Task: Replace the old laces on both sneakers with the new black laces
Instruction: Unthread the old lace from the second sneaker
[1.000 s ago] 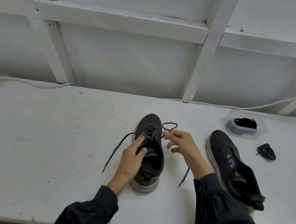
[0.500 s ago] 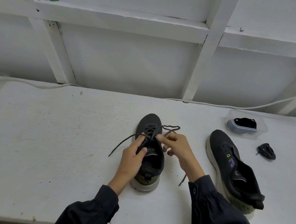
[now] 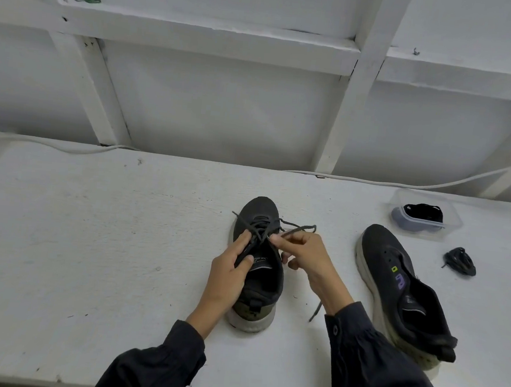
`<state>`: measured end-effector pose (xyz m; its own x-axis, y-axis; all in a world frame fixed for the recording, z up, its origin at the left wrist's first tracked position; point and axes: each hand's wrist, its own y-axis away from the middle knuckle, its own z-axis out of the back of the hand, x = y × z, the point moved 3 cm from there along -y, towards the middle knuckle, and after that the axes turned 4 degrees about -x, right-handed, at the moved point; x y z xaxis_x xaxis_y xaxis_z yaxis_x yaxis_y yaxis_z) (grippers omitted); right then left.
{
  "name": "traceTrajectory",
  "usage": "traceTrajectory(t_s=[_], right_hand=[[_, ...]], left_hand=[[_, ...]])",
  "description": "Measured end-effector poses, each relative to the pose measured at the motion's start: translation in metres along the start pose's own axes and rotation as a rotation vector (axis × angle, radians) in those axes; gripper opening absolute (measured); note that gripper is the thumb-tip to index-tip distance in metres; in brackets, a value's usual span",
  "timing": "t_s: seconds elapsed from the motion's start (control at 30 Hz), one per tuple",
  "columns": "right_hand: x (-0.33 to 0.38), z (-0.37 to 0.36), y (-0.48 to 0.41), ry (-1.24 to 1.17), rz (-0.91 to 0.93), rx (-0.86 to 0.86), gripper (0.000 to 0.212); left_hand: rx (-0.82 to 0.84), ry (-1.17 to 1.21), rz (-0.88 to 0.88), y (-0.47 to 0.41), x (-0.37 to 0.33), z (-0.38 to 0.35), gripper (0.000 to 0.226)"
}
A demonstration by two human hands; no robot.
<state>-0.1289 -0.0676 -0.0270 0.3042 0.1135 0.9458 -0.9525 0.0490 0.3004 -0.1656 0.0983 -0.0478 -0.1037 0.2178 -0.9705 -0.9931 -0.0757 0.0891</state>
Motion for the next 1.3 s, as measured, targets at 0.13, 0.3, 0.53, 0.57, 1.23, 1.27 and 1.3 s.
traceTrajectory(t_s=[0.13,0.3,0.53,0.57,1.23,1.27,1.3], right_hand=[[0.008,0.02,-0.012,-0.233,0.064,-0.329,0.018],[0.005,0.02,-0.012,-0.2,-0.011,-0.243,0.027],[0.001,0.005,-0.005,-0.113,0.041,-0.103,0.015],[0.004,0.008,-0.008,-0.177,0.037,-0.161,0.017],[-0.025,-0.048,0.028,-0.222,0.096,-0.087,0.061],[-0.028,-0.05,0.026,-0.226,0.094,-0.086,0.064],[-0.03,-0.05,0.026,-0.223,0.096,-0.087,0.063]], left_hand=[[0.013,-0.001,0.004,0.001,-0.001,0.001,0.049],[0.011,0.01,0.005,0.001,-0.001,0.0,0.05],[0.015,0.014,-0.002,0.0,0.0,0.0,0.05],[0.015,0.016,-0.004,0.0,0.0,0.0,0.05],[0.04,-0.158,-0.1,-0.038,-0.011,0.018,0.003],[0.05,-0.213,-0.133,-0.04,-0.012,0.018,0.004],[0.047,-0.295,-0.177,-0.042,-0.012,0.017,0.008]])
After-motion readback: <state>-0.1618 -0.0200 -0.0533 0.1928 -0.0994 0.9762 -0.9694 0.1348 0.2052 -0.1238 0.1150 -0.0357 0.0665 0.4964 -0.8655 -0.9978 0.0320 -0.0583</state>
